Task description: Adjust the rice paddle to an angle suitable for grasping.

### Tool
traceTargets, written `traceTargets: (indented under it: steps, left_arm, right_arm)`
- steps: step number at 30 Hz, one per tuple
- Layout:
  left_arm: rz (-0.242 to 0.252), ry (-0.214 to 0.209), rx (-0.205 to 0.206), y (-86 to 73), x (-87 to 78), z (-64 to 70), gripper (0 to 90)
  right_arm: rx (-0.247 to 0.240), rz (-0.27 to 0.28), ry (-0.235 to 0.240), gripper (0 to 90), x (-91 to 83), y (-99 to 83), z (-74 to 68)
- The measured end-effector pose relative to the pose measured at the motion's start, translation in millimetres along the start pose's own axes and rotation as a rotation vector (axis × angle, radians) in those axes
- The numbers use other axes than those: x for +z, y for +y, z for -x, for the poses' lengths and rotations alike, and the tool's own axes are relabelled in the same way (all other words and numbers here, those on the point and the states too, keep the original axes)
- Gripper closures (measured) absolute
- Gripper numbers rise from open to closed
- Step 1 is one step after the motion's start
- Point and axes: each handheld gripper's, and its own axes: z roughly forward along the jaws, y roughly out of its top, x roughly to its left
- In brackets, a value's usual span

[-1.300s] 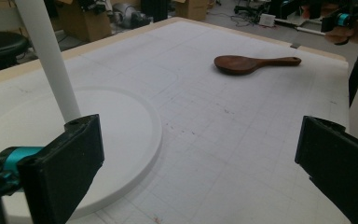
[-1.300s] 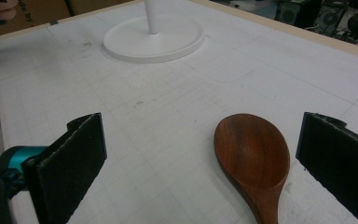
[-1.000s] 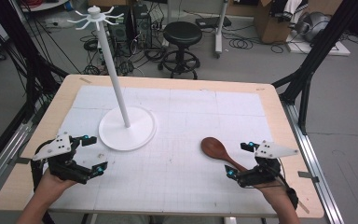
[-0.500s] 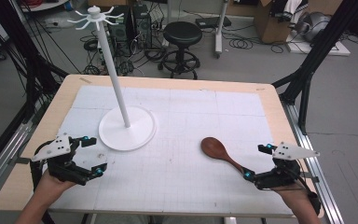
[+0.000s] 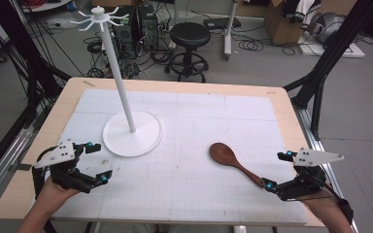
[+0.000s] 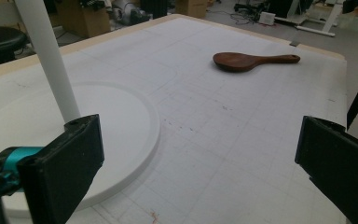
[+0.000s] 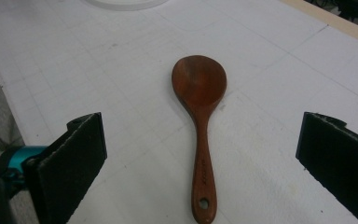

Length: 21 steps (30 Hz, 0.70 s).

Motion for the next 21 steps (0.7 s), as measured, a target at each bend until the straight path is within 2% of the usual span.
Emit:
traceTargets:
  steps: [3, 8, 21]
  left_arm:
    - [0.0, 0.001, -0.001, -0.1, 0.2, 0.0, 1.7]
    - [-0.002, 0.003, -0.003, -0.8, -0.2, -0.2, 1.7]
    - [0.001, 0.014, -0.006, -1.3, -1.6, -0.9, 1.7]
  right_arm:
    - [0.001, -0.01, 0.0, 0.7, -0.4, 0.1, 2.1]
    - [-0.019, -0.074, 0.016, 0.7, 0.3, 3.7, 5.6]
    - [-0.042, -0.167, 0.04, 0.7, 6.1, 10.2, 11.9]
